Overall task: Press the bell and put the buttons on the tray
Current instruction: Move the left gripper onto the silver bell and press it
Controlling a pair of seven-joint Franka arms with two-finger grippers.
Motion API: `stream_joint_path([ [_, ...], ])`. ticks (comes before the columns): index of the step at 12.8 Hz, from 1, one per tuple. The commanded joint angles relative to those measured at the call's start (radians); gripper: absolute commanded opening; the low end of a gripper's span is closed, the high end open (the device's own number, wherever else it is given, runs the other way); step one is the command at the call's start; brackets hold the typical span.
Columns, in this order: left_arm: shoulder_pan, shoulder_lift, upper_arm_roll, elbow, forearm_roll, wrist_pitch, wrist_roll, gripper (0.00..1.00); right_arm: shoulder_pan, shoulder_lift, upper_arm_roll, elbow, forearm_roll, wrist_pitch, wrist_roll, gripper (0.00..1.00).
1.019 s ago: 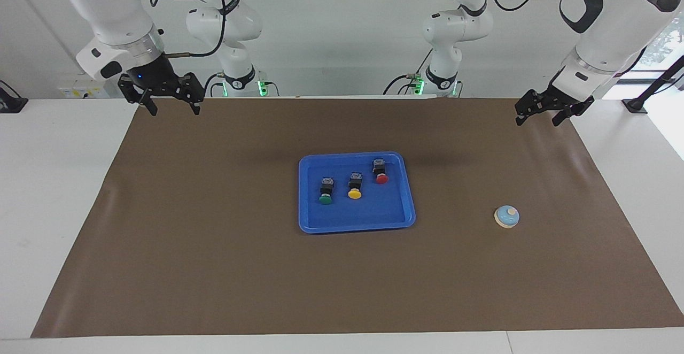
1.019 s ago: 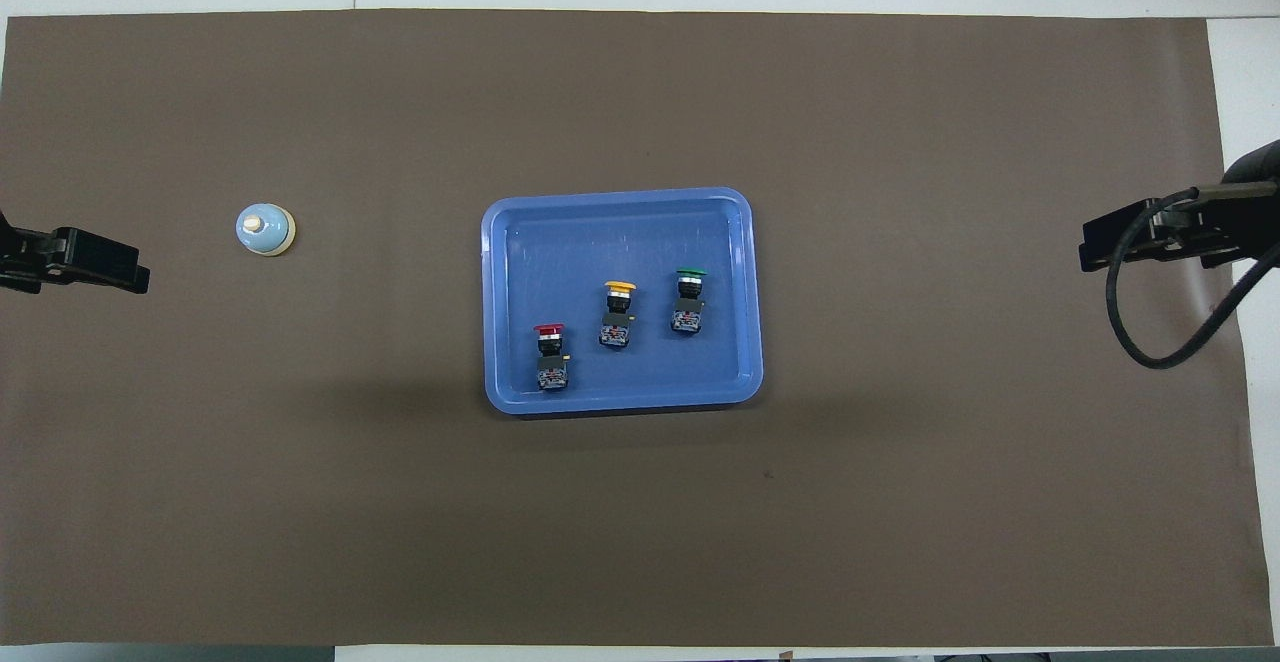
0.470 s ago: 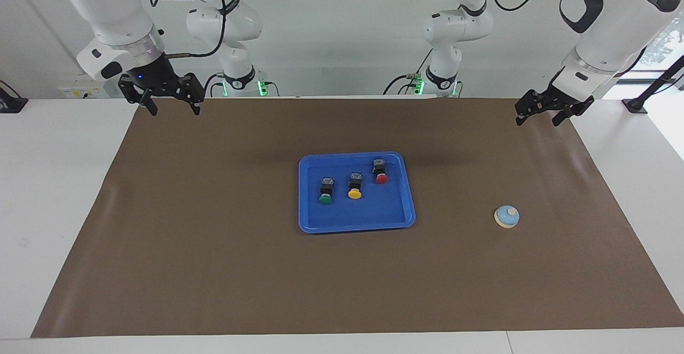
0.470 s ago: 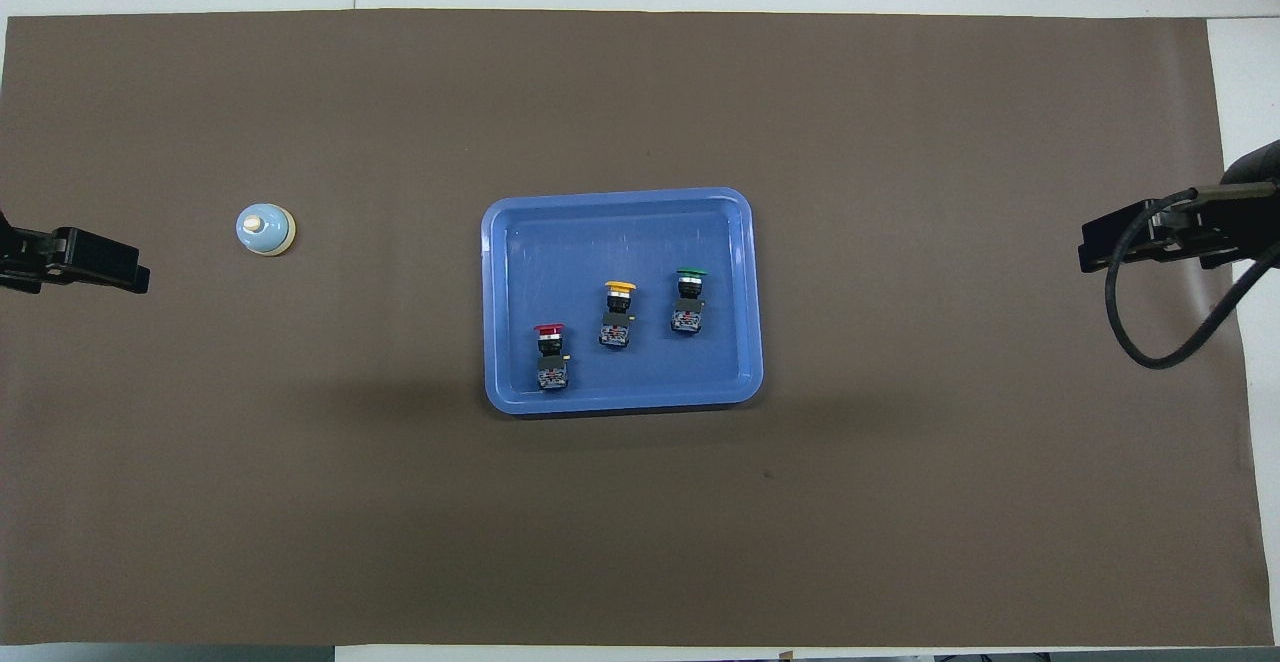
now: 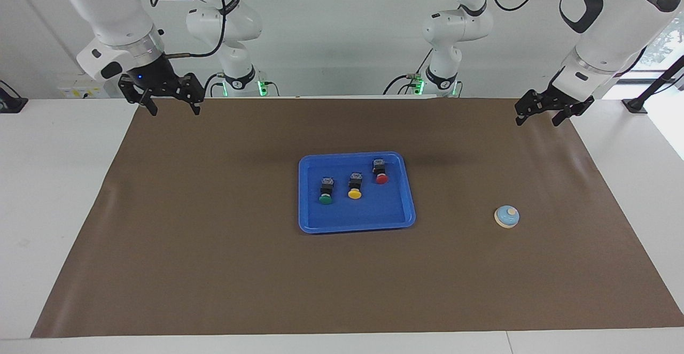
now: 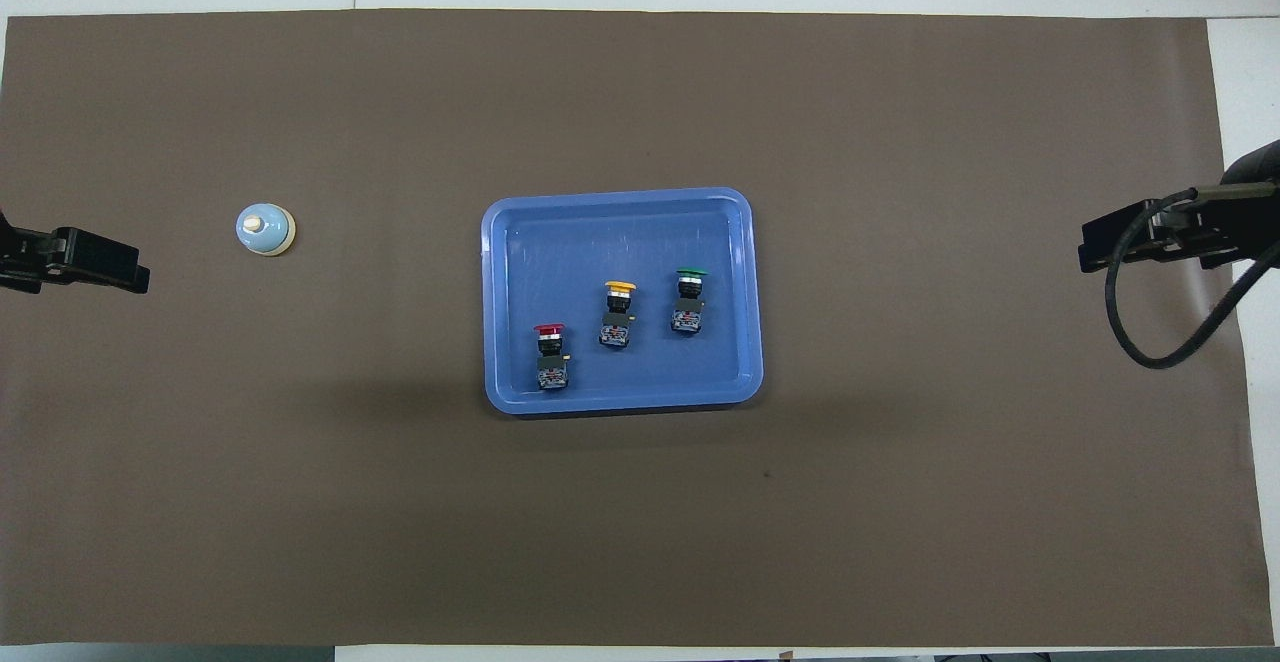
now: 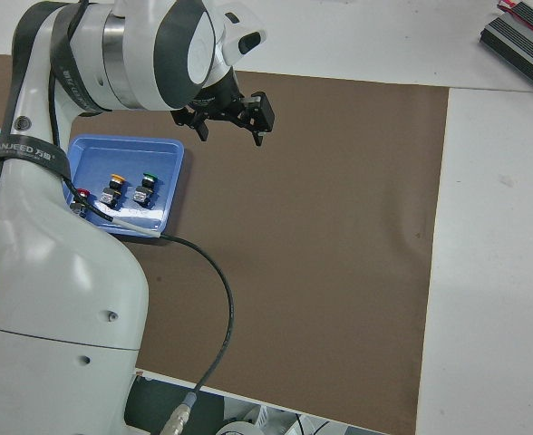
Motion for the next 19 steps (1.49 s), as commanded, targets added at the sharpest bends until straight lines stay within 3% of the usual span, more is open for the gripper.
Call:
stream_joint_path([
  [1, -0.003, -0.020, 0.004, -0.015, -0.010, 0.007, 0.005, 1.00, -0.024, -0.015, 0.015, -0.016, 0.010, -0.010, -0.020, 1.00],
  [2, -0.014, -0.027, 0.004, -0.040, -0.005, 0.042, 0.009, 0.57, -0.025, -0.015, 0.015, -0.016, 0.010, -0.010, -0.020, 1.00],
  [3, -0.014, -0.038, 0.002, -0.076, -0.004, 0.108, 0.006, 0.01, -0.024, -0.015, 0.015, -0.016, 0.010, -0.010, -0.020, 1.00],
  [5, -0.009, -0.006, 0.002, -0.118, -0.004, 0.206, 0.006, 0.00, -0.024, -0.015, 0.015, -0.016, 0.010, -0.010, -0.020, 1.00],
  [8, -0.005, 0.138, 0.002, -0.118, -0.002, 0.372, 0.006, 0.00, -0.024, -0.015, 0.015, -0.016, 0.010, -0.010, -0.020, 1.00],
  [11, -0.002, 0.229, 0.004, -0.114, 0.019, 0.496, 0.009, 0.00, -0.025, -0.015, 0.015, -0.016, 0.010, -0.010, -0.020, 1.00],
  [19, -0.006, 0.375, 0.004, -0.077, 0.070, 0.599, 0.008, 0.00, -0.024, -0.015, 0.015, -0.016, 0.010, -0.010, -0.020, 1.00],
])
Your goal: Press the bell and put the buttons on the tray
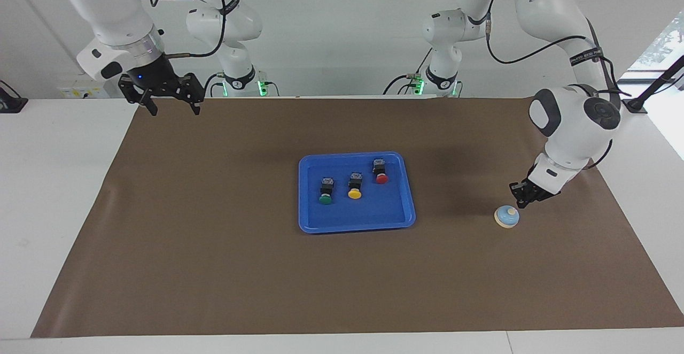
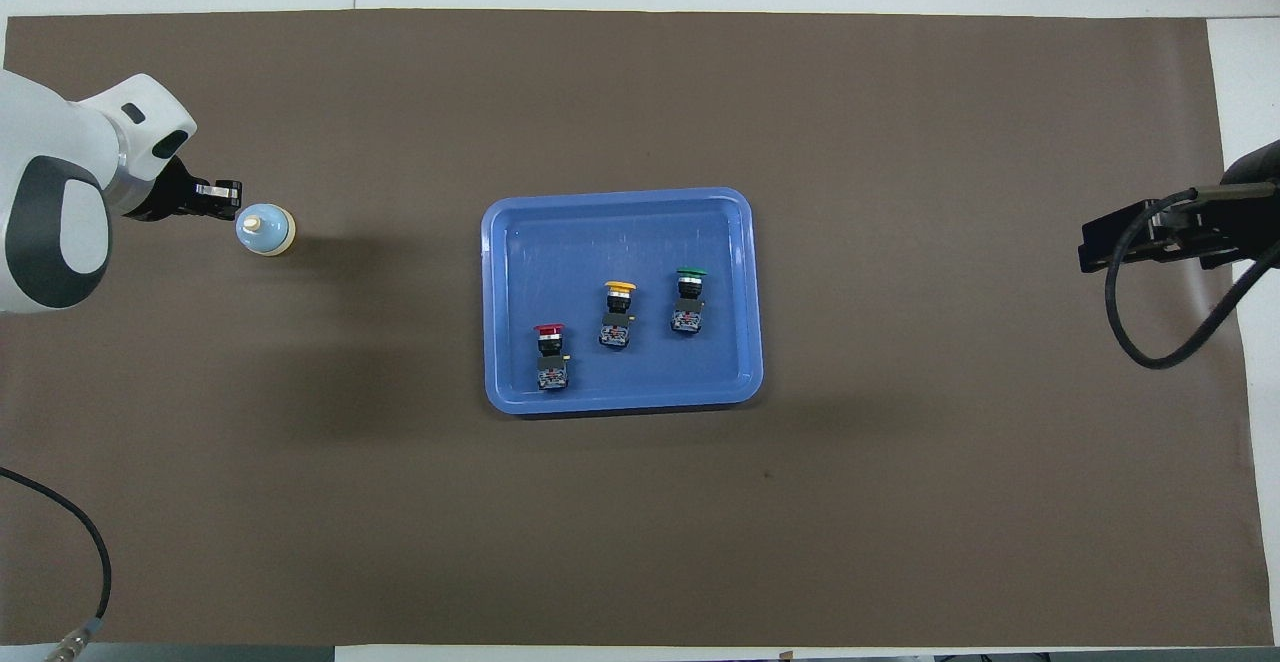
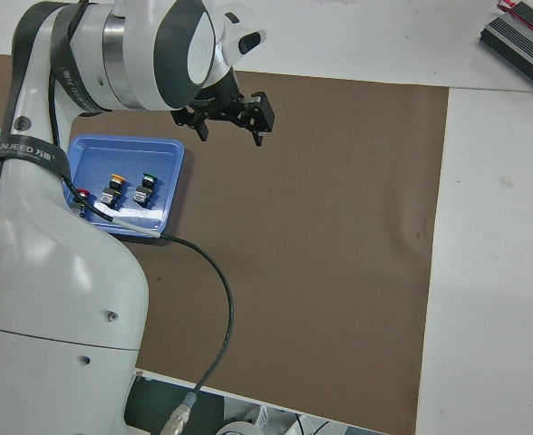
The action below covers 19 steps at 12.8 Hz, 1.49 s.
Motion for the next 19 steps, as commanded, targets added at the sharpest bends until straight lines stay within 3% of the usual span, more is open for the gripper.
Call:
stream_joint_path([
  [1, -0.004, 0.032, 0.005, 0.025, 0.027, 0.026, 0.007, 0.00, -0.025, -0.015, 0.015, -0.016, 0.010, -0.010, -0.020, 1.00],
  [10, -0.001, 0.058, 0.008, -0.061, 0.030, 0.108, 0.001, 0.00, -0.024, -0.015, 0.015, -0.016, 0.010, -0.010, -0.020, 1.00],
  [13, 0.005, 0.043, 0.009, 0.034, 0.030, -0.022, 0.002, 0.00, -0.024, -0.015, 0.015, -0.016, 0.010, -0.010, -0.020, 1.00],
  [16, 0.005, -0.039, 0.009, 0.103, 0.027, -0.194, 0.004, 0.00, -0.025, -0.015, 0.015, -0.016, 0.010, -0.011, -0.020, 1.00],
  [17, 0.005, -0.062, 0.008, 0.126, 0.025, -0.258, 0.002, 0.27, -0.024, -0.015, 0.015, -0.016, 0.010, -0.011, -0.020, 1.00],
  [18, -0.003, -0.088, 0.008, 0.143, 0.024, -0.314, 0.002, 0.63, -0.025, -0.015, 0.015, -0.016, 0.010, -0.011, -0.020, 1.00],
  [19, -0.006, -0.127, 0.008, 0.139, 0.024, -0.349, 0.002, 0.86, -0.024, -0.015, 0.015, -0.016, 0.010, -0.011, -0.020, 1.00],
])
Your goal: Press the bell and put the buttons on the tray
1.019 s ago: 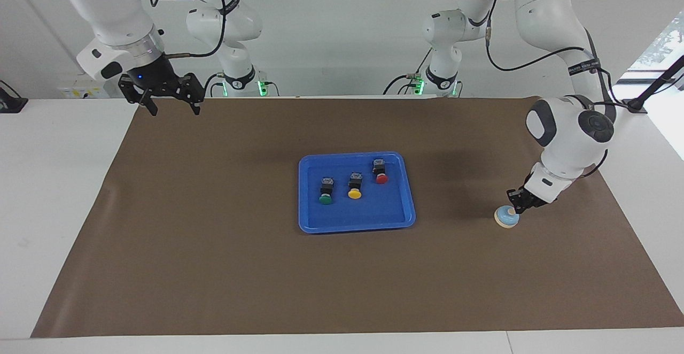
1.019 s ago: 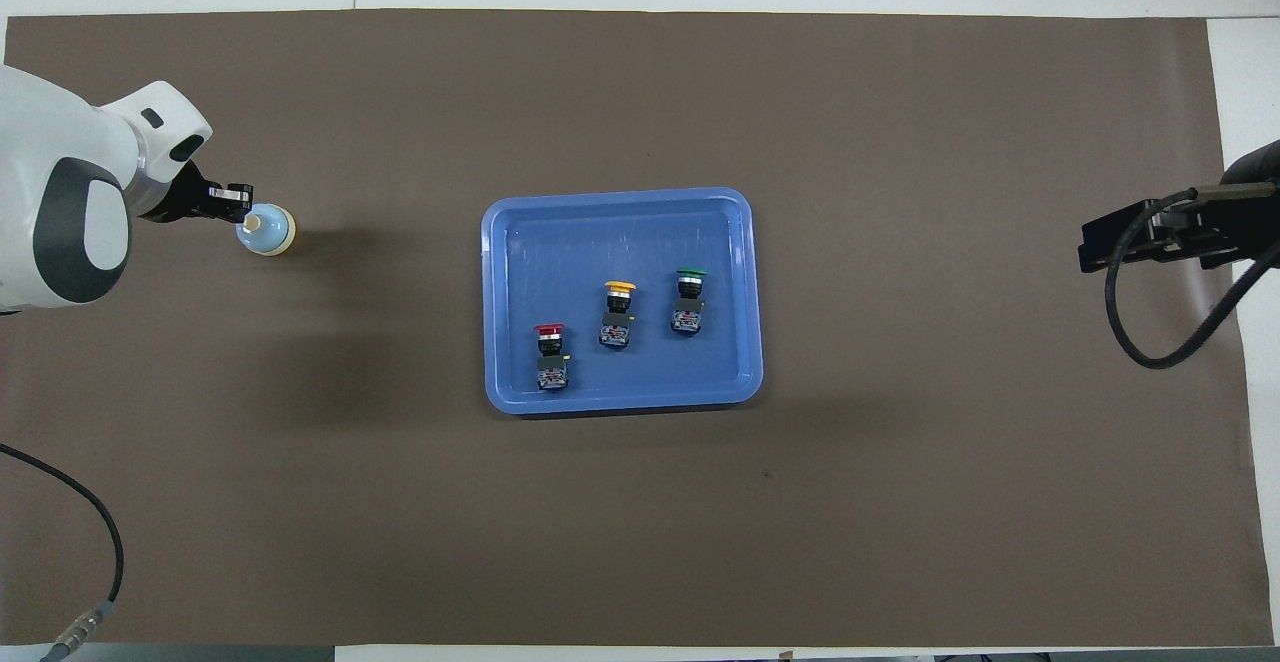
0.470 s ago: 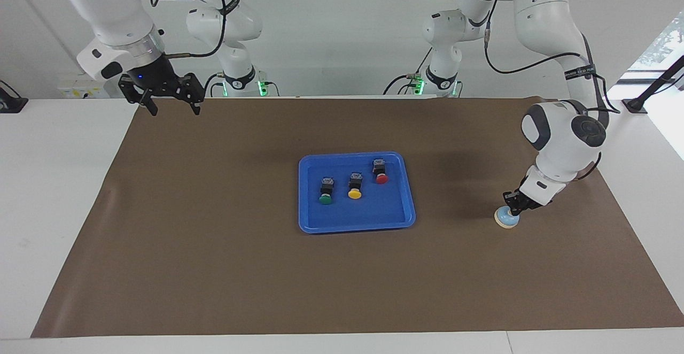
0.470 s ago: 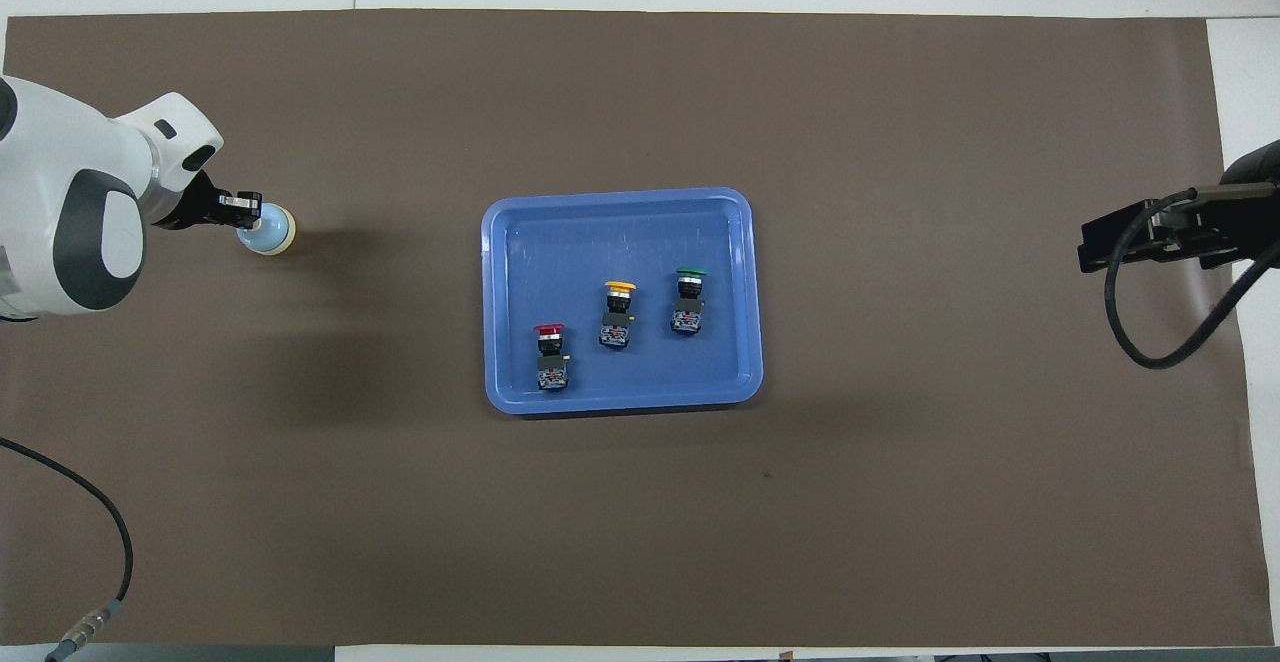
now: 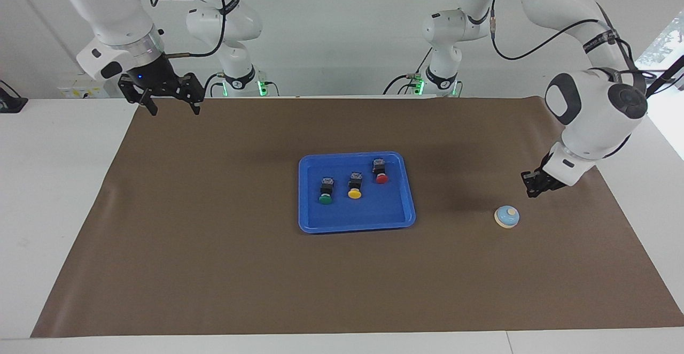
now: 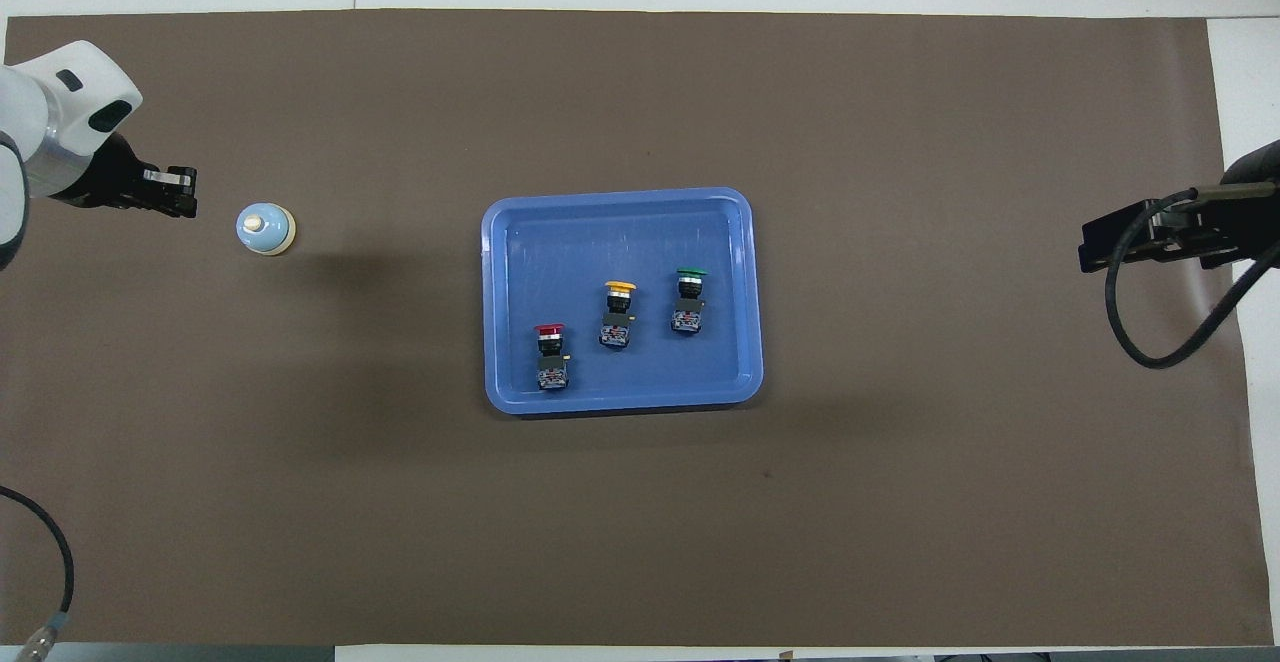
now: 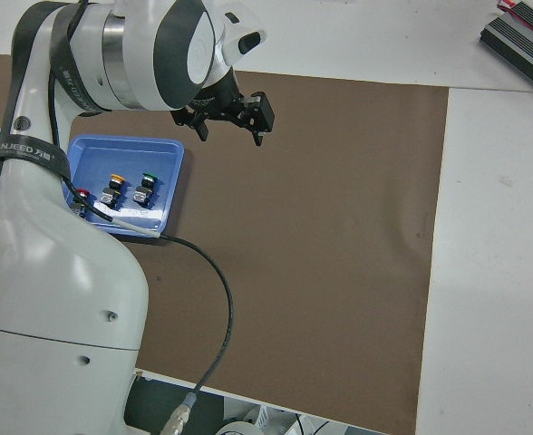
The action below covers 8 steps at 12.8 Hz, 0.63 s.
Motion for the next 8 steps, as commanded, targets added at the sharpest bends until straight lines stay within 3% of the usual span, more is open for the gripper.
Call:
stream_joint_path([
  [1, -0.009, -0.091, 0.000, -0.003, 0.017, -0.103, 0.003, 1.00, -0.025, -0.015, 0.015, -0.016, 0.010, -0.010, -0.020, 1.00],
  [5, -0.007, -0.236, -0.002, -0.024, 0.013, -0.215, -0.014, 1.00, -0.025, -0.015, 0.015, -0.016, 0.010, -0.010, -0.020, 1.00],
  [8, -0.014, -0.280, -0.005, -0.046, -0.018, -0.264, -0.097, 1.00, -0.025, -0.015, 0.015, -0.016, 0.010, -0.010, -0.020, 1.00],
])
